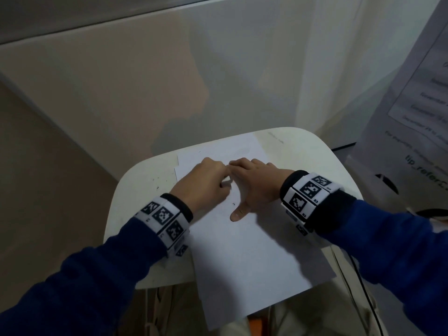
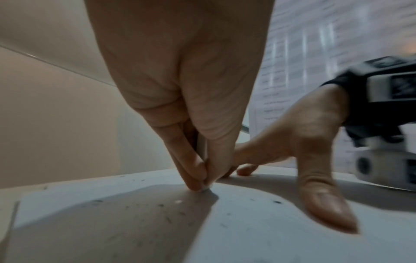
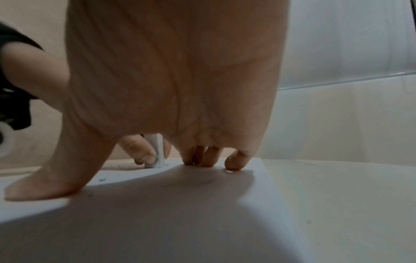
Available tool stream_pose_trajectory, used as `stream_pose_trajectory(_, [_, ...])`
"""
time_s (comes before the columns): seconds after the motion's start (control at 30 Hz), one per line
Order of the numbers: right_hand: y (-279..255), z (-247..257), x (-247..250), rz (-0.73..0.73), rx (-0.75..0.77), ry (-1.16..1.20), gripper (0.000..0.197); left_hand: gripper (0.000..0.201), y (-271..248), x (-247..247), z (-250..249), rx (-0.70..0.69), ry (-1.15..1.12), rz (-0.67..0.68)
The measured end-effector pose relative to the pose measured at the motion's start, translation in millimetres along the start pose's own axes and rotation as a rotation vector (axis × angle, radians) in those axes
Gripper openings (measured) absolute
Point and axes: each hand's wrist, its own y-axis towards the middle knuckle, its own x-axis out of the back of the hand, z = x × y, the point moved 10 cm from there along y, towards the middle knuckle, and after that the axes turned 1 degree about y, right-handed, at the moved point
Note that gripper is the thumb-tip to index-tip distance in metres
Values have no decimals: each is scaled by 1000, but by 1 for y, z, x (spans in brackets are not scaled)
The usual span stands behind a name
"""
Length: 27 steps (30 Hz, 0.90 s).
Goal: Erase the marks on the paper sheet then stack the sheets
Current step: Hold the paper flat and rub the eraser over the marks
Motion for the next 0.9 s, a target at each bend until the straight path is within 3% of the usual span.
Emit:
stream_pose_trajectory(0.13, [0, 1, -1, 0, -3, -18, 122, 16, 6, 9, 14, 60, -16, -62])
stream_pose_trajectory(0.33, [-2, 1, 0, -2, -2, -40, 121, 13, -16, -7, -12, -33, -11, 89])
stream_pose_trajectory(0.53, [-1, 2, -2, -11, -16, -48, 122, 18, -2, 10, 25, 49, -6, -31])
stream_pose_trajectory(0.73, [-4, 2, -3, -6, -15, -53, 118, 17, -25, -6, 7, -31, -12, 114])
stream_pose_trajectory(0.9, [-2, 4, -3, -4, -29, -65, 117, 18, -8, 12, 34, 49, -25, -42])
